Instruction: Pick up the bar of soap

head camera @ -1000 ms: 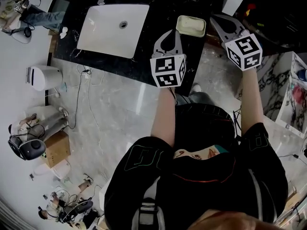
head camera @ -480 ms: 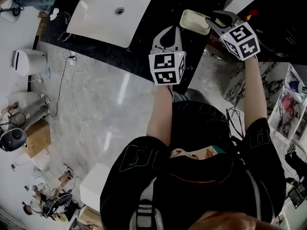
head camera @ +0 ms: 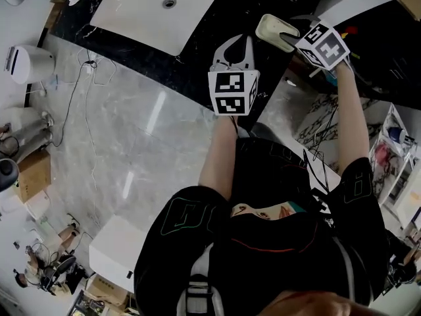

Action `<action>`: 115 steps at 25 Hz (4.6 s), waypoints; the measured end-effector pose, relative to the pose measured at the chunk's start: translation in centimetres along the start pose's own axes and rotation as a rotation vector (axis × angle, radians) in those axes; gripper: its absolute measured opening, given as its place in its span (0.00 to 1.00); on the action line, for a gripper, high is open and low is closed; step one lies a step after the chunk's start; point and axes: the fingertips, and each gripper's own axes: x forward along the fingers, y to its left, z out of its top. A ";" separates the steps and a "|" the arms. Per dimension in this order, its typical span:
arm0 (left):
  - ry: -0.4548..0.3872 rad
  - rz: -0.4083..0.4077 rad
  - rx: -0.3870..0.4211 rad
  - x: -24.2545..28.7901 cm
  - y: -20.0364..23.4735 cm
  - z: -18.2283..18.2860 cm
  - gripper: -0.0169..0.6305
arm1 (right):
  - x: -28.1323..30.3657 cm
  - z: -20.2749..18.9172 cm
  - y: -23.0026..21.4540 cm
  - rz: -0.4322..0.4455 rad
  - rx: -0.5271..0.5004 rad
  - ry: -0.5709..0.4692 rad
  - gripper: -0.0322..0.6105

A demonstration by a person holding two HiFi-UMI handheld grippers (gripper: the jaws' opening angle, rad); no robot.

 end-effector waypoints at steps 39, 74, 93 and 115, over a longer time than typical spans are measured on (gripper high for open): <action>-0.014 0.006 -0.062 1.0 2.1 -0.2 0.04 | 4.5 -2.3 0.4 0.138 0.063 0.318 0.36; -0.083 -0.011 0.059 -0.9 -0.8 5.2 0.04 | -6.3 2.8 -1.3 -0.107 0.513 -0.429 0.35; -0.190 0.049 0.142 -1.7 -1.0 9.9 0.04 | -16.8 2.0 -2.4 -0.419 0.584 -0.823 0.34; -0.243 0.033 0.187 -2.5 -2.1 12.4 0.04 | -21.8 1.9 -3.0 -0.534 0.622 -0.995 0.34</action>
